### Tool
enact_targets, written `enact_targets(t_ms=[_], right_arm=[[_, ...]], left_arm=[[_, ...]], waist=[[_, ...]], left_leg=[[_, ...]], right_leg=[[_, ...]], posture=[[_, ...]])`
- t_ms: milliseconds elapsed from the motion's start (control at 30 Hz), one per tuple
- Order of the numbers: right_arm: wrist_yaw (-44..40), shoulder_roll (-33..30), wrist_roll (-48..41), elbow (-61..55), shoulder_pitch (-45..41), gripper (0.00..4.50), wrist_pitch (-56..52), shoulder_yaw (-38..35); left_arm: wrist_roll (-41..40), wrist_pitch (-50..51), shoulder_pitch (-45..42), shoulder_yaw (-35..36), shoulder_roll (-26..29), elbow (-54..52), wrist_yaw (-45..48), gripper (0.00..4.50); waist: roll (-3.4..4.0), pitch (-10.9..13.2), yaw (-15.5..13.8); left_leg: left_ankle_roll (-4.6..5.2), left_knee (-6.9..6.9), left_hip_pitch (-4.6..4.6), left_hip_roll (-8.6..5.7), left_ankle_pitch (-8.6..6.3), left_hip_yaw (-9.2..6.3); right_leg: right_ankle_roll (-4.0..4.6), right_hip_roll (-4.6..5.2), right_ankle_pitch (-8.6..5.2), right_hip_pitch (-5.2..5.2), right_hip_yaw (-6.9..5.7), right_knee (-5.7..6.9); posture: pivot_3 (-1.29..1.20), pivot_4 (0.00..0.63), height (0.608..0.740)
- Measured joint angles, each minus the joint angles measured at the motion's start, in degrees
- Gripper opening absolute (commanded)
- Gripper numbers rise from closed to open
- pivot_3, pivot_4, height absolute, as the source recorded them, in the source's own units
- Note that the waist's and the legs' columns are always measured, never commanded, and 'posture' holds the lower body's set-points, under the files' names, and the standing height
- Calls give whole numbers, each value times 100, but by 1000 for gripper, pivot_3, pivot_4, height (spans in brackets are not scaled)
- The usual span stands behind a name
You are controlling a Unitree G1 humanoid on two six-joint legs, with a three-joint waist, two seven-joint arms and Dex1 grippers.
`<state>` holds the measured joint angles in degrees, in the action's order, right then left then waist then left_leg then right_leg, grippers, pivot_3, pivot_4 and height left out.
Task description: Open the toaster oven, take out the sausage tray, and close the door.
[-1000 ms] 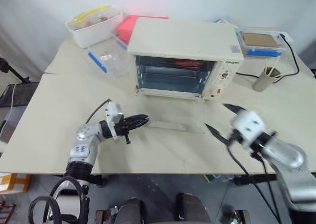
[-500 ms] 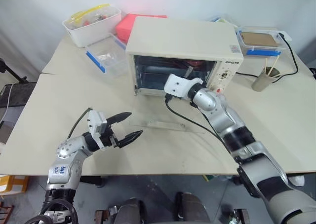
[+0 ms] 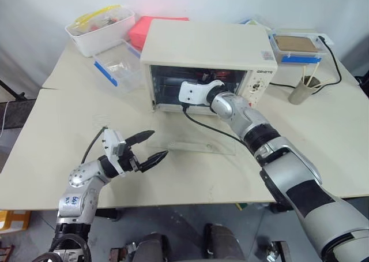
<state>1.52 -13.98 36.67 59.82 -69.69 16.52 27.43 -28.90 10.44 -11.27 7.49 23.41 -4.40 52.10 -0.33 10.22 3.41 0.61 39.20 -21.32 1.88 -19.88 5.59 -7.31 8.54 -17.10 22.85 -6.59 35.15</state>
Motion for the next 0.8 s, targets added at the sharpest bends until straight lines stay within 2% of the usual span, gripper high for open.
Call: enact_targets(t_ms=[133, 167, 567, 700, 800], right_arm=[[103, 13, 94, 83, -20, 220, 113, 71], [87, -1, 211, 107, -59, 87, 113, 157], [-39, -61, 301, -9, -89, 87, 219, 162], [-279, -139, 297, -308, -14, 87, 218, 150], [-533, -324, 261, -971, 320, 87, 202, 112]], left_arm=[[-1, 37, -288, -112, -34, 98, 50, 4500], [-1, 45, -414, -142, -45, 163, 62, 4500], [-121, 8, -2708, 196, -47, 2173, 379, 4500], [-121, -57, -3334, 316, -31, 3035, 578, 4500], [-108, -164, -3671, 321, -28, 3541, 825, 4500]], waist=[[1, 0, 11], [0, 0, 16], [-1, 1, 41], [-3, 3, 113], [-3, 3, 135]], left_leg=[[0, 0, 0, 1, 0, 0], [-2, 0, 0, 1, 1, 0], [-6, -7, -13, -1, 4, -2], [-5, -7, -24, -3, 5, 0], [-5, -10, -28, -5, 5, -3]], right_leg=[[0, -1, 0, 0, -1, 0], [0, -3, 0, 0, -1, 0], [0, -5, 0, 1, -25, -7], [0, -5, 0, 2, -45, -9], [0, -5, 0, 1, -60, -6]], posture=[[0, 150, 740], [0, 150, 740], [0, 150, 740], [0, 150, 740], [0, 150, 740]])
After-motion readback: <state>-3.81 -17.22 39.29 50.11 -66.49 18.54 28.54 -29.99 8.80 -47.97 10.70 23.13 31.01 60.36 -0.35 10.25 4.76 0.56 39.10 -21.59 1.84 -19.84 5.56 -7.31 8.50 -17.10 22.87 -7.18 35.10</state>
